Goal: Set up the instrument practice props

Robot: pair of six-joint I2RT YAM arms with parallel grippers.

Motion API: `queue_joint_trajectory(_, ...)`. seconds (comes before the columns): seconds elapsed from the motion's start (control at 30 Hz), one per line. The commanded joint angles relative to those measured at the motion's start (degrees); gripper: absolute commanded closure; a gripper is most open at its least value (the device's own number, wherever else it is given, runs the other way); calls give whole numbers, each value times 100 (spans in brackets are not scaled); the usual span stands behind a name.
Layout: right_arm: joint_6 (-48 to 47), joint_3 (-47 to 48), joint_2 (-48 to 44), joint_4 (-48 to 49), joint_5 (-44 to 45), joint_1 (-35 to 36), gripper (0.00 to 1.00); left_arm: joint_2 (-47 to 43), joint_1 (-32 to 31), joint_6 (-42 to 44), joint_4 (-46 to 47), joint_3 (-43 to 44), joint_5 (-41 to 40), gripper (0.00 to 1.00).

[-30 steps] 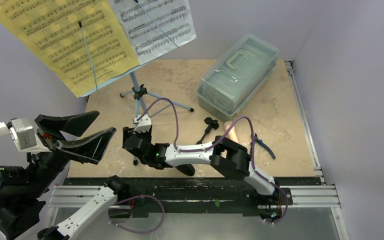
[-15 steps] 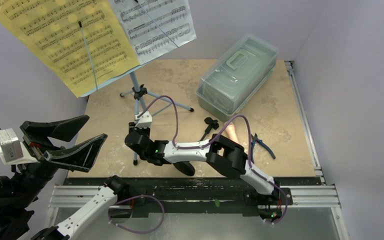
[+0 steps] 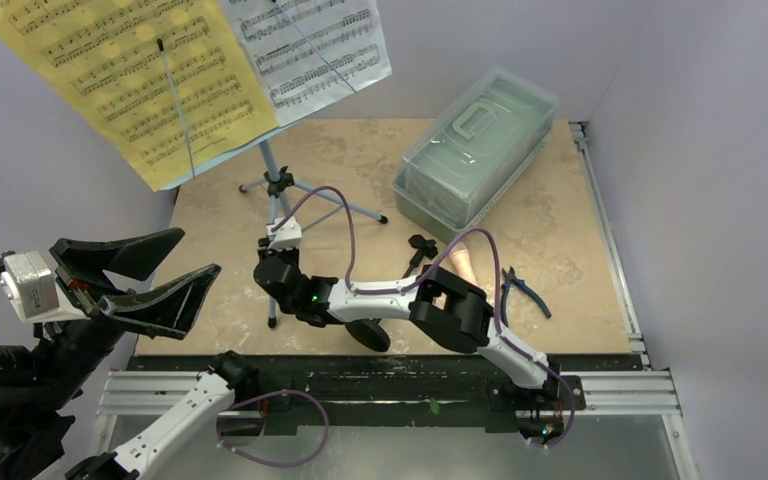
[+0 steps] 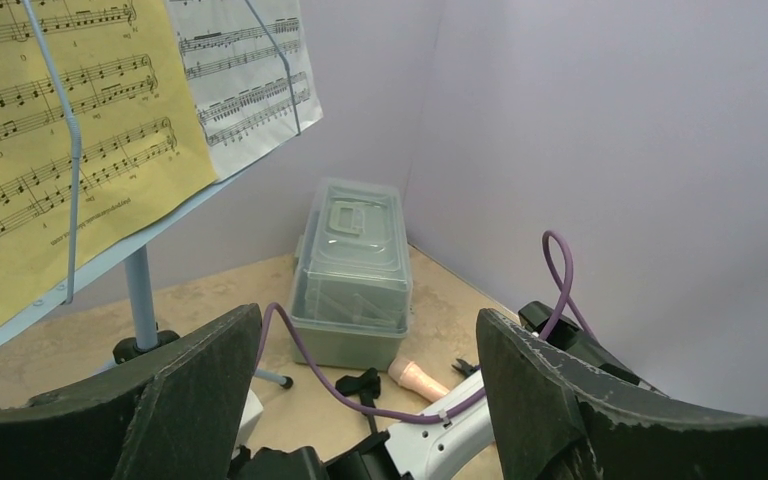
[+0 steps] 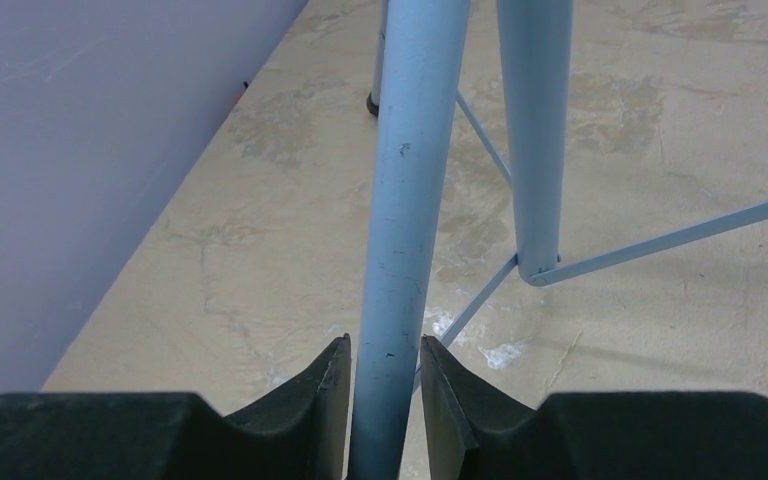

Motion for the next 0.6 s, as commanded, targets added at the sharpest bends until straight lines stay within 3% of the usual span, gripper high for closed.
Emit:
queue_joint_trajectory(0.0,-384,-40,79,538,-131,-268,73,90,0,-27,254,-106,9,22)
queue_joint_trajectory(0.33,-815,-177,155,962,-563,-578,82,171,-4,-111,405,-199,68,23)
queue_joint_trajectory(0.57,-1084,-110,271,1105,-845,-873,83,189,-7,-204,509,-293,90,24)
